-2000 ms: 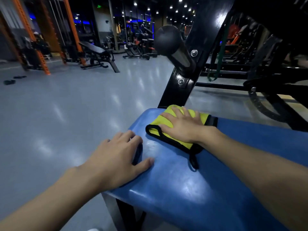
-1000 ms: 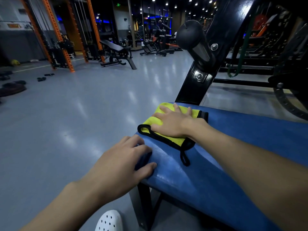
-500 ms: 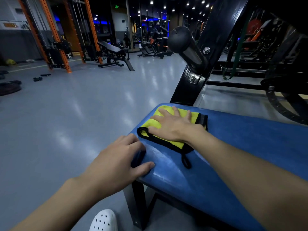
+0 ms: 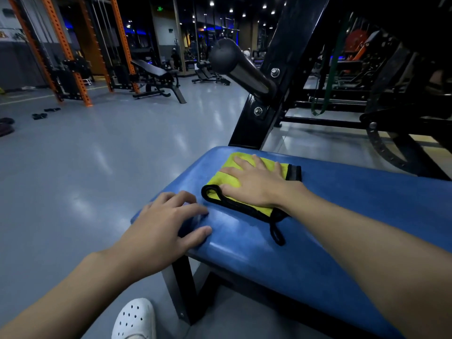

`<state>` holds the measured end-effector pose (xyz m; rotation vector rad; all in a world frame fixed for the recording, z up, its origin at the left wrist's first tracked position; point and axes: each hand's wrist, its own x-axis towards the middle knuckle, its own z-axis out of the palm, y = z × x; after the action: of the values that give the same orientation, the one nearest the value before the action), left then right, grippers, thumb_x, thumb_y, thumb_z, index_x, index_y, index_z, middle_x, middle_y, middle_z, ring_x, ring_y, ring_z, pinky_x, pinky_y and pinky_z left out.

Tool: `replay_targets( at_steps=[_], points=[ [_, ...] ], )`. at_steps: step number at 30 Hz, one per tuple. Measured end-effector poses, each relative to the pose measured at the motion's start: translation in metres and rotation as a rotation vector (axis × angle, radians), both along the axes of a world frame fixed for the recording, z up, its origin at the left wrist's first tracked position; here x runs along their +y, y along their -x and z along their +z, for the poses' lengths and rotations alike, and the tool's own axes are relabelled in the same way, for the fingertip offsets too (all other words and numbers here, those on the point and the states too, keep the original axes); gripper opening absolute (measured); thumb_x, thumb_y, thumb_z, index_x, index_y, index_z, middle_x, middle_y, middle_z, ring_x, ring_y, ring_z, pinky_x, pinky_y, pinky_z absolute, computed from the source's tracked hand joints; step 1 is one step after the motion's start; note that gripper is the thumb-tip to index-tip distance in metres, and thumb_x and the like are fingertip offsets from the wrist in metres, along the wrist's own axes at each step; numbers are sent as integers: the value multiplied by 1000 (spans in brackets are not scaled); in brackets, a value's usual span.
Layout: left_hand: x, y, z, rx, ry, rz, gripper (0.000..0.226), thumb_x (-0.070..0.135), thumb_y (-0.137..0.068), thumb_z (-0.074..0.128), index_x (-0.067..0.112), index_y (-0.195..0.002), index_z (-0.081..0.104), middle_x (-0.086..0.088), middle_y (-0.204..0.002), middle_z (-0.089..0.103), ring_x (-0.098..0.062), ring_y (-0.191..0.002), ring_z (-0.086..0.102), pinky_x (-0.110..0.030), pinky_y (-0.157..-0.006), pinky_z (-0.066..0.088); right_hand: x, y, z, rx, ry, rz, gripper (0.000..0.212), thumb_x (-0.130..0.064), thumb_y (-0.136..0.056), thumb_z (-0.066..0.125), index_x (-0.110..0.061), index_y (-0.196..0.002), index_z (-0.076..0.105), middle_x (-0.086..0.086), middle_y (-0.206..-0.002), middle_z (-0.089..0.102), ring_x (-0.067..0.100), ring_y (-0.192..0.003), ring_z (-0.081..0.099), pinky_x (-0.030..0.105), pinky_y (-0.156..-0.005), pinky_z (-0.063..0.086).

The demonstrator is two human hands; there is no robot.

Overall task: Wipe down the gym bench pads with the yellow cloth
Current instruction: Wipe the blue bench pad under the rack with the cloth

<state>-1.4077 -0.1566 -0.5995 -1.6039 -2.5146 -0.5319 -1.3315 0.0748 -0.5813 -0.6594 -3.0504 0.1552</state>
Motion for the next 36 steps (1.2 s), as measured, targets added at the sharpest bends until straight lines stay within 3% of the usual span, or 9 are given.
replay_targets(
  at_steps=[11, 22, 36],
  points=[
    [41, -64, 4, -13, 87, 70, 72, 89, -70, 22, 51, -122, 57, 23, -120, 46, -12, -123, 44, -54, -105, 32, 31, -73, -2, 24, 11, -33, 63, -75, -88, 28, -57, -147, 20, -17, -165, -1, 25, -153, -9, 70, -113, 1],
    [99, -149, 6, -45, 175, -20, 90, 92, -63, 12, 54, -137, 47, 17, -136, 42, -15, -134, 34, -57, -109, 24, 77, -192, -3, 16, -7, -162, 59, -74, -89, 29, -60, -145, 19, -18, -165, 0, 21, -153, -7, 67, -114, 2],
    [164, -263, 8, -51, 235, -123, 88, 93, -63, 12, 58, -139, 41, 15, -146, 37, -20, -140, 28, -59, -109, 21, 127, -347, 0, 10, 36, -302, 57, -72, -92, 29, -60, -147, 18, -18, -165, -4, 20, -153, -11, 64, -116, -2]
  ],
)
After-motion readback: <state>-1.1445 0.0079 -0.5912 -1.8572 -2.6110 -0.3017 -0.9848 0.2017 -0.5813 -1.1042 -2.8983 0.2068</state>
